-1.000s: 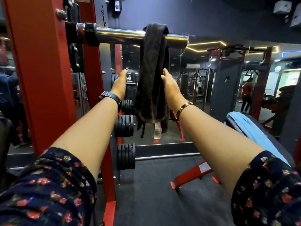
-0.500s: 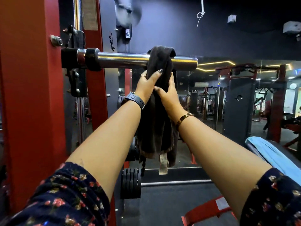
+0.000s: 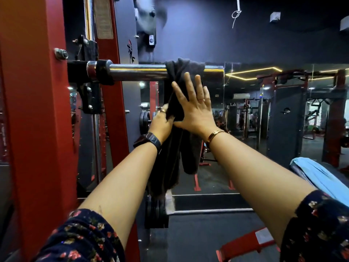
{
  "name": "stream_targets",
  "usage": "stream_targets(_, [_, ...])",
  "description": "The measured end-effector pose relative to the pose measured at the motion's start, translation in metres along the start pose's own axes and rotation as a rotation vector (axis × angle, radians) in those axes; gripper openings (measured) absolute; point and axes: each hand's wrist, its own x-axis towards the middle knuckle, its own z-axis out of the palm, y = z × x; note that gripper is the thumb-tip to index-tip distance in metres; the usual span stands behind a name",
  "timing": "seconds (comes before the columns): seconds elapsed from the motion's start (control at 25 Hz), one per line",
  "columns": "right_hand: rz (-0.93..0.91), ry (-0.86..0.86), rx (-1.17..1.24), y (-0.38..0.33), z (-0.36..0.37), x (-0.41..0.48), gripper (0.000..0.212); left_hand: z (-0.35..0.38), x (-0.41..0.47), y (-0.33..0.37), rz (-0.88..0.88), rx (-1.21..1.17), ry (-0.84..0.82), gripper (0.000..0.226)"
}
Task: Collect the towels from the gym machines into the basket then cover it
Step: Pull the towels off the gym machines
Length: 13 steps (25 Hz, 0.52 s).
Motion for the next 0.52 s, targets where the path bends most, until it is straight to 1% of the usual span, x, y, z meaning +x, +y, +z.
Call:
stream_targets(0.04, [-0.088,-0.047,-0.083,0.003,-0.001,-0.002,0.098,0.002,-0.012,-0.007,0.009,0.032,-0.05,0.048])
stream_targets(0.08, [-0.142,-0.104,-0.107,0.003,0.0,-0.005,0.093,0.002,-0.022,-0.014,0.015,0.038,-0.09,0.049])
stream_targets(0.16, [-0.138,-0.229,-0.007,-0.002,0.003,-0.012,0.085,-0.003,-0.037,-0.024,-0.001,0.01,-0.116,0.049])
stream_targets(0.2, [-0.11,-0.27,0.056,-0.006,0.004,-0.014,0.083,-0.008,-0.042,-0.027,0.001,-0.01,-0.085,0.05])
stream_targets(0.32, [-0.065,-0.273,0.191,-0.019,0.003,-0.017,0.079,-0.02,-0.049,-0.031,0.077,-0.017,0.082,0.048])
stream_targets(0.36, [-0.047,-0.259,0.236,-0.023,0.0,-0.017,0.077,-0.023,-0.05,-0.03,0.11,-0.032,0.109,0.046])
stream_targets(0.44, [0.0,-0.224,0.351,-0.027,-0.007,-0.019,0.07,-0.027,-0.053,-0.023,0.155,-0.127,0.115,0.04])
stream_targets(0.52, [0.057,-0.22,0.473,-0.028,-0.015,-0.026,0.061,-0.026,-0.053,-0.02,0.15,-0.2,0.099,0.044])
